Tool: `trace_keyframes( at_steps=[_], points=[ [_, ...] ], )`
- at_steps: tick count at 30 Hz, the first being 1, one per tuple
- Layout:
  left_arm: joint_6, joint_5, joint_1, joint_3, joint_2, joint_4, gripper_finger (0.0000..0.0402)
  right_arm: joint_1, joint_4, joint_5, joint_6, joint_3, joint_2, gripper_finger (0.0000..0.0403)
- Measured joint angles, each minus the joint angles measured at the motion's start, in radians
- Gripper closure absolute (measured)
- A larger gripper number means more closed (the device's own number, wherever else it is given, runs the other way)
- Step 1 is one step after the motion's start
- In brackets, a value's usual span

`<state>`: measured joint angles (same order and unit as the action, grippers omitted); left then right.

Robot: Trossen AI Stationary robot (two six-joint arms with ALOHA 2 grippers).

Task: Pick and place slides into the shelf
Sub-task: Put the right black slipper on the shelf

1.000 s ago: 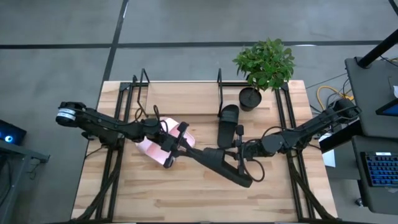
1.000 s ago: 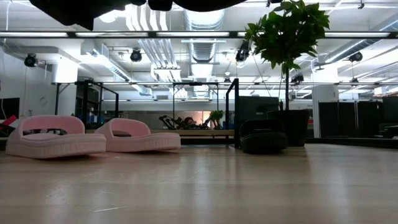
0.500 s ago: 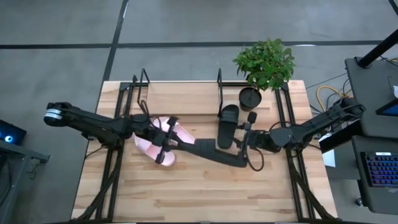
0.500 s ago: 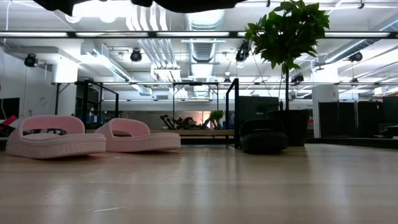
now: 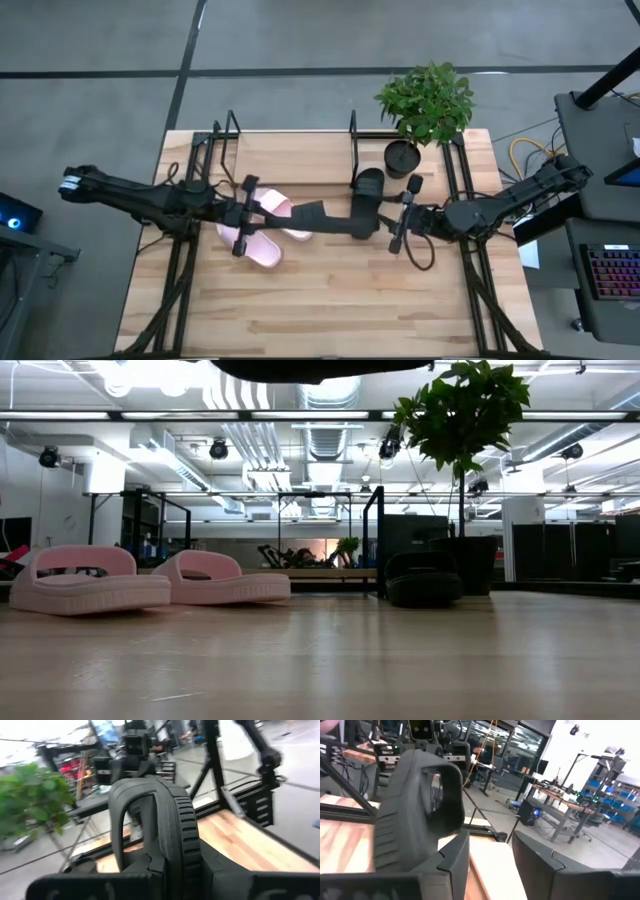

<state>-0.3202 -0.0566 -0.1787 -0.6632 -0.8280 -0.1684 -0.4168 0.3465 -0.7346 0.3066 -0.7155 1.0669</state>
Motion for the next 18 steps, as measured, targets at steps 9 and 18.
trace_keyframes(
  at_steps=[9, 18],
  points=[
    [0.002, -0.070, -0.027, -0.005, 0.024, 0.054, 0.0376, -0.007, -0.059, -0.086, -0.041, 0.000, -0.004, 0.0278],
    [0.026, -0.341, -0.051, -0.010, 0.026, 0.150, 0.0376, -0.028, -0.078, -0.201, -0.041, 0.001, -0.025, 0.0288]
  ],
)
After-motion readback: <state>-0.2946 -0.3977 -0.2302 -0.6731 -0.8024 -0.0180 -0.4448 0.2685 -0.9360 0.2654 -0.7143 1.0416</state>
